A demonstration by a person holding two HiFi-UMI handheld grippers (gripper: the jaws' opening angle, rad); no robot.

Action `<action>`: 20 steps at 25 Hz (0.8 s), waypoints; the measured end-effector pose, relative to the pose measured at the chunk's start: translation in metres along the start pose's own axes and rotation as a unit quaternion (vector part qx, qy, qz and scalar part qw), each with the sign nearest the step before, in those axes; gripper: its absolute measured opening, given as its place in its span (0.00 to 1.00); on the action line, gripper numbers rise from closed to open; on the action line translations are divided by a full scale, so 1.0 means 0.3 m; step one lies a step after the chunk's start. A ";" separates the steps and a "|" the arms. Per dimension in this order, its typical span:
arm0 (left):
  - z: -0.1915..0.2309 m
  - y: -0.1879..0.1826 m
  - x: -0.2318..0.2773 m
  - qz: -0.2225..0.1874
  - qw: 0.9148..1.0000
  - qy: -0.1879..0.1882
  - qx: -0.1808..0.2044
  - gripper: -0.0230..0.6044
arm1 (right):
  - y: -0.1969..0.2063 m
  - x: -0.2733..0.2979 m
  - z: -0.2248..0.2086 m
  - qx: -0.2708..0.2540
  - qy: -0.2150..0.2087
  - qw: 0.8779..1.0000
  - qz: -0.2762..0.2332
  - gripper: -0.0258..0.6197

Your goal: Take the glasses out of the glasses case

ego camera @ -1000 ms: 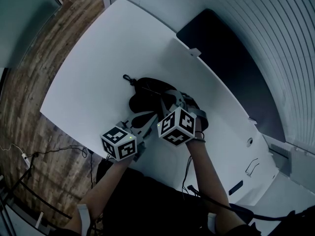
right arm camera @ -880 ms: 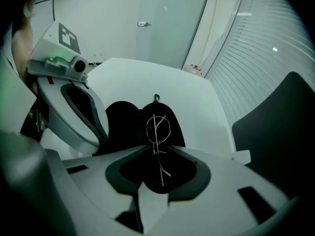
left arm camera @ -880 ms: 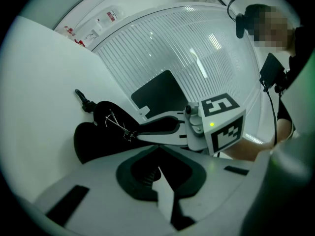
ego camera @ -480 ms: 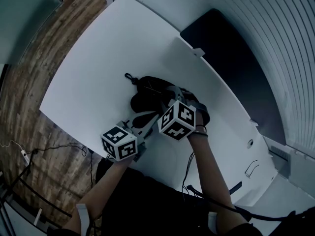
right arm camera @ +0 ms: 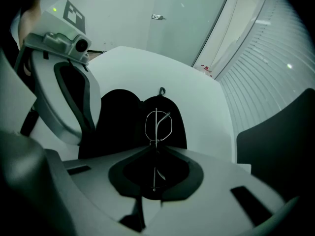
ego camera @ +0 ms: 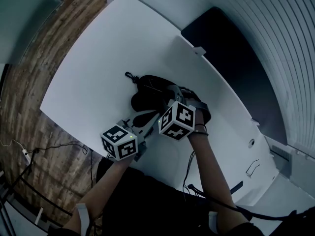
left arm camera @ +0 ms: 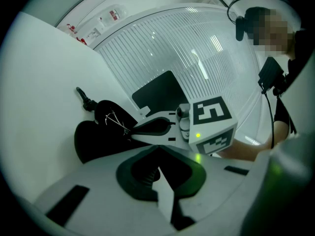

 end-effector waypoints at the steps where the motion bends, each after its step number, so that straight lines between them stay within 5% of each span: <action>1: 0.000 0.000 0.000 0.000 1.000 0.000 0.000 0.05 | 0.002 -0.001 0.001 0.000 0.000 1.000 0.000 0.10; 20: -0.010 0.004 -0.007 0.008 1.000 -0.002 0.006 0.05 | -0.024 -0.071 -0.006 0.038 0.021 0.999 -0.030 0.09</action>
Point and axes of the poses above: the fingertips, and each gripper's own axes: x forward along the fingers, z to its left, y out of its underside, the point moved 5 cm from there along -x, backward along the fingers, and after that the axes turned 12 degrees about -z, right-handed, at the moved point
